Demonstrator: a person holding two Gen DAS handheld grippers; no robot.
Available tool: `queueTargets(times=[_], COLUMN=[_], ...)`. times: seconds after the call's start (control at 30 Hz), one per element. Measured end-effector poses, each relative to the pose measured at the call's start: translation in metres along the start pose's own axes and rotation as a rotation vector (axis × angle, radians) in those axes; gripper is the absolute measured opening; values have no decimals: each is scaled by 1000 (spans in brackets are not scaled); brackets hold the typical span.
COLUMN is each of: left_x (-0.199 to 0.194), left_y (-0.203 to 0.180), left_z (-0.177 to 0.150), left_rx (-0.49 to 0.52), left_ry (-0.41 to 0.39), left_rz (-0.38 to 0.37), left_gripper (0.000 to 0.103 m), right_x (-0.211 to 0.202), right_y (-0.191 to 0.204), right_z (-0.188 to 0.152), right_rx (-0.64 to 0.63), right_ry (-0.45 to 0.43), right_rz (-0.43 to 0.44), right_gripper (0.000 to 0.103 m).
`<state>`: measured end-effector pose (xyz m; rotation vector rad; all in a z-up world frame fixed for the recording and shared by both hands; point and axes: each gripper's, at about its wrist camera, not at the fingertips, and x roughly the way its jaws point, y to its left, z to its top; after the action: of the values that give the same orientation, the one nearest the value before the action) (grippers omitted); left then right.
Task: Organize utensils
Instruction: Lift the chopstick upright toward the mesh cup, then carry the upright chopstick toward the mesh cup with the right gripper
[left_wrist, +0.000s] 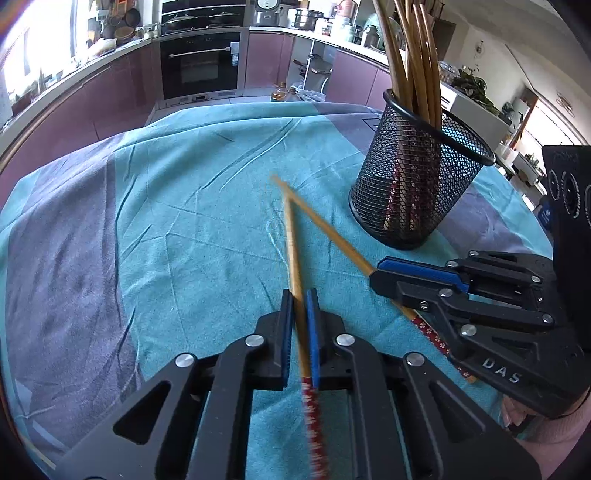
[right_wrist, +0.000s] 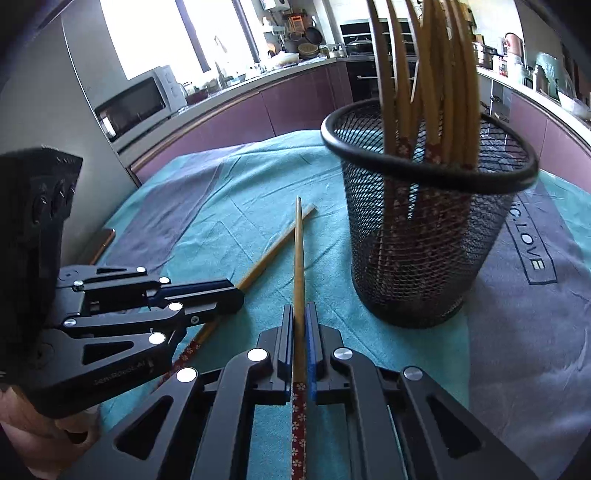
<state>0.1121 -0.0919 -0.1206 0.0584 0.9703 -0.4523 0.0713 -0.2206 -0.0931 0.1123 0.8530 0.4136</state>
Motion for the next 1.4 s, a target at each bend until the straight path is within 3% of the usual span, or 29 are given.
queueTargets(times=[0.4,0.6,0.9,1.4], left_x=[-5,0,6,-16], left_y=[-12,-19,-21,-17], left_z=[-13,-8,1,-1], left_rx=[34,68,69,53], left_ry=[10,12,8,-41], left_rz=[8,19,43,28], left_gripper=[8,16,8,8], right_x=[5,11,15,-16], right_y=[10,13,11,9], right_z=[-5,-5,-2,0], right_rx=[-56,-83,-71,-76], right_ry=[42,55,44,-24], right_rz=[19,-3,4,38], right_gripper=[6,7,6,6])
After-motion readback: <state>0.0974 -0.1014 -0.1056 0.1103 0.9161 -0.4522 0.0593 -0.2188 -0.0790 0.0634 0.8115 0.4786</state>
